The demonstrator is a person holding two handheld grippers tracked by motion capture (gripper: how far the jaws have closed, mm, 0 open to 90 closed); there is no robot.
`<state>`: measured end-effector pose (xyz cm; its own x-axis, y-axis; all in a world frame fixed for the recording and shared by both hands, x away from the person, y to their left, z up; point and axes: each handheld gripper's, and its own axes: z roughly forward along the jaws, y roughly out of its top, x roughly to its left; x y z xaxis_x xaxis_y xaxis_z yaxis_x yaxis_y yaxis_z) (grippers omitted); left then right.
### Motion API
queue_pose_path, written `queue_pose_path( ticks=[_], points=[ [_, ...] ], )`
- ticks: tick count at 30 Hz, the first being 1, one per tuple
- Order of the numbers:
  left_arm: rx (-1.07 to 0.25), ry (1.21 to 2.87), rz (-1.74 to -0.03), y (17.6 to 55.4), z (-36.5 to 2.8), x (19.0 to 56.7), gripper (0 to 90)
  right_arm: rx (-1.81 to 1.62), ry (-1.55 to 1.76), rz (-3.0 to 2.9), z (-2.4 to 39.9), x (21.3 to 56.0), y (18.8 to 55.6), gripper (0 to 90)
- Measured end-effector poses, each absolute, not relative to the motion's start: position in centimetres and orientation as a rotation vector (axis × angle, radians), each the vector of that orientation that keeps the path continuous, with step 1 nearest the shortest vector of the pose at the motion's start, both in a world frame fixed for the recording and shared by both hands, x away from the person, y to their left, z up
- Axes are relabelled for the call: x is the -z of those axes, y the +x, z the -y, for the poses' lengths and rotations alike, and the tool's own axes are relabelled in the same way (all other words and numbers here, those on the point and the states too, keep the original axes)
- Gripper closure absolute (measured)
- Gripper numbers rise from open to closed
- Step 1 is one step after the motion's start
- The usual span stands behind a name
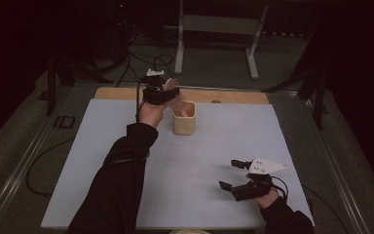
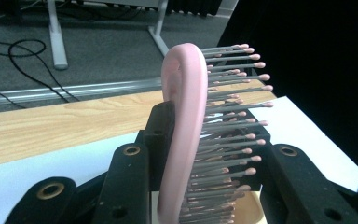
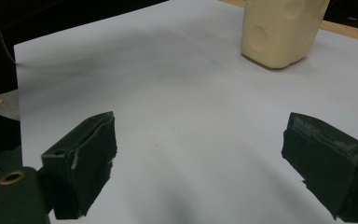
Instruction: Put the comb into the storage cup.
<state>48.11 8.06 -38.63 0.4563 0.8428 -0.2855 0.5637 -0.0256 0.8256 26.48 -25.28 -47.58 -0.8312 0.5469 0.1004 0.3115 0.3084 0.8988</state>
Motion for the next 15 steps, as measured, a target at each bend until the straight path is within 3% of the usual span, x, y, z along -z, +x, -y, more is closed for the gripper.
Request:
queue_pose_path(
  ticks=[15],
  points=[
    [-0.334, 1.729, -1.193, 48.28, -8.23, 39.23, 65.4, -1.534, 0.792, -2.355, 25.19, 47.61, 26.45, 9.7]
  ],
)
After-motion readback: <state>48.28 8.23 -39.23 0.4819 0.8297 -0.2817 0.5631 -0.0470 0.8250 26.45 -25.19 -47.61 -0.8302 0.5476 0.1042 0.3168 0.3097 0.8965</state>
